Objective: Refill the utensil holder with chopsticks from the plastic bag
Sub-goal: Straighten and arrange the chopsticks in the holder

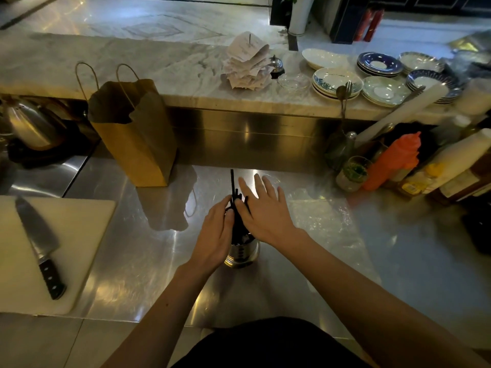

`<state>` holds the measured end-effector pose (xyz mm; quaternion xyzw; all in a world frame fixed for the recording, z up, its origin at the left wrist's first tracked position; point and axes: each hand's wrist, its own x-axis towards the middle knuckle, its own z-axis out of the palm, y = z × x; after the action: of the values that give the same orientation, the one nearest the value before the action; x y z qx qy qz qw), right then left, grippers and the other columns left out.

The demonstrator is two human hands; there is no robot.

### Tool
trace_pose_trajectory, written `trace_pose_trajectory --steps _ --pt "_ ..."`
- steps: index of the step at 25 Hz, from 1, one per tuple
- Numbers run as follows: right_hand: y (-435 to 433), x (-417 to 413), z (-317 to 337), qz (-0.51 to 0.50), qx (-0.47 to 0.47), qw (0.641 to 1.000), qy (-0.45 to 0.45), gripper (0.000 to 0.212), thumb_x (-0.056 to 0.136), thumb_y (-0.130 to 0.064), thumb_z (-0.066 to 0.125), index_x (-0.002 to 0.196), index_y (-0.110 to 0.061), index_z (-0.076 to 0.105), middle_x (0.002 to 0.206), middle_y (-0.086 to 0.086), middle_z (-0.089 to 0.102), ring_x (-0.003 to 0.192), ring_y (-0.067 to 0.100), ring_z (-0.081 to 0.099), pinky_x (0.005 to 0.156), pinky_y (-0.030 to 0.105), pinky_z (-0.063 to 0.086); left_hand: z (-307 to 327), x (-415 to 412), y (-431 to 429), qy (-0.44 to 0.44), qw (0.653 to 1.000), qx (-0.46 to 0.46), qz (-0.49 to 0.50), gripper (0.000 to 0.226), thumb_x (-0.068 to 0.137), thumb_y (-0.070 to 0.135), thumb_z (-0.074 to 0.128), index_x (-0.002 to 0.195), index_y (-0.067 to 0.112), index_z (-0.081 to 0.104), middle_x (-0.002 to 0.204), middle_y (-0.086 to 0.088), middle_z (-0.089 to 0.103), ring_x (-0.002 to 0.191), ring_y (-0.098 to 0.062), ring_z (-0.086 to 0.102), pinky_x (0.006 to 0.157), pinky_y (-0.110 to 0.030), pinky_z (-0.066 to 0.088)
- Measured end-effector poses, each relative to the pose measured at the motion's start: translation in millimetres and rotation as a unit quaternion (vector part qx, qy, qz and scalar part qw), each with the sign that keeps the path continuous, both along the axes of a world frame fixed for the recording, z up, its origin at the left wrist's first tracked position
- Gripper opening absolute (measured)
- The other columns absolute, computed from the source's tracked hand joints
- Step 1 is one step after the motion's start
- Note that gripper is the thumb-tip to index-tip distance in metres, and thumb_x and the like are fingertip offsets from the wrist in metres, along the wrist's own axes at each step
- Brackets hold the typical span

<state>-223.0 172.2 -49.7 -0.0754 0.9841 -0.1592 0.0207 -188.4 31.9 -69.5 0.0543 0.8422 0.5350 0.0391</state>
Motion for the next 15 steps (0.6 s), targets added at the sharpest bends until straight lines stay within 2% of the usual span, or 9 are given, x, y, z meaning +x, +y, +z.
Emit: trace_pose_trajectory --steps 2,3,5,7,9,11,13,15 --pt "5 1 0 -0.015 -0.017 0.998 -0.059 0.068 0.098 -0.054 0.033 0.155 -0.029 0.005 0.163 0.014 0.008 0.15 0.03 0.003 0.118 0.053 0.008 -7 -2 1 -0.011 0.999 -0.023 -0.027 0.048 0.104 0.04 0.026 0.148 0.023 0.035 0.152 0.0 0.042 0.14 -0.015 0.039 0.118 -0.04 0.031" --pt "7 2 1 -0.024 -0.049 0.995 -0.084 0.073 0.096 -0.055 0.04 0.155 -0.028 0.004 0.162 0.014 0.007 0.15 0.03 0.004 0.119 0.052 0.011 -9 -3 1 -0.011 0.999 -0.034 -0.023 0.051 0.103 0.042 0.026 0.149 0.022 0.033 0.153 -0.001 0.04 0.141 -0.016 0.037 0.118 -0.039 0.03" --pt "10 6 3 -0.037 -0.142 0.984 -0.104 0.079 0.093 -0.053 0.049 0.155 -0.027 0.006 0.163 0.012 0.009 0.149 0.028 0.009 0.119 0.046 0.016 -12 -5 -2 -0.001 0.999 -0.042 -0.007 0.052 0.102 0.044 0.026 0.149 0.023 0.032 0.155 -0.001 0.037 0.142 -0.013 0.034 0.116 -0.027 0.026" --pt "11 11 5 -0.054 -0.24 0.966 -0.085 0.076 0.094 -0.052 0.051 0.154 -0.027 0.012 0.162 0.006 0.016 0.149 0.023 0.016 0.118 0.04 0.019 -12 -7 -6 0.022 0.999 -0.043 -0.002 0.05 0.103 0.04 0.03 0.15 0.024 0.029 0.157 0.001 0.034 0.141 -0.006 0.029 0.111 -0.017 0.02" --pt "14 19 5 -0.093 -0.31 0.945 -0.051 0.068 0.094 -0.05 0.051 0.152 -0.029 0.021 0.16 -0.002 0.025 0.145 0.016 0.025 0.115 0.03 0.024 -11 -9 -7 0.037 0.998 -0.042 -0.009 0.048 0.105 0.037 0.032 0.15 0.024 0.028 0.158 -0.001 0.032 0.143 -0.009 0.028 0.112 -0.019 0.019" --pt "20 26 4 -0.124 -0.327 0.937 -0.019 0.061 0.095 -0.052 0.049 0.149 -0.033 0.028 0.156 -0.007 0.032 0.142 0.011 0.031 0.109 0.024 0.024 -5 -10 -5 0.045 0.998 -0.044 -0.015 0.049 0.104 0.037 0.033 0.151 0.023 0.028 0.158 -0.002 0.031 0.145 -0.014 0.027 0.116 -0.028 0.021" --pt "32 33 1 -0.147 -0.336 0.93 -0.004 0.057 0.094 -0.053 0.048 0.146 -0.034 0.032 0.154 -0.009 0.036 0.139 0.008 0.034 0.11 0.026 0.027 5 -14 0 0.072 0.995 -0.062 -0.029 0.051 0.104 0.038 0.035 0.152 0.022 0.026 0.16 -0.003 0.027 0.147 -0.016 0.024 0.118 -0.033 0.021" --pt "47 40 -6 -0.164 -0.34 0.926 0.001 0.054 0.094 -0.054 0.048 0.144 -0.036 0.035 0.151 -0.012 0.04 0.136 0.004 0.037 0.111 0.029 0.03 16 -30 7 0.138 0.981 -0.124 -0.051 0.054 0.103 0.037 0.038 0.153 0.021 0.025 0.162 -0.004 0.022 0.148 -0.018 0.024 0.117 -0.033 0.022"
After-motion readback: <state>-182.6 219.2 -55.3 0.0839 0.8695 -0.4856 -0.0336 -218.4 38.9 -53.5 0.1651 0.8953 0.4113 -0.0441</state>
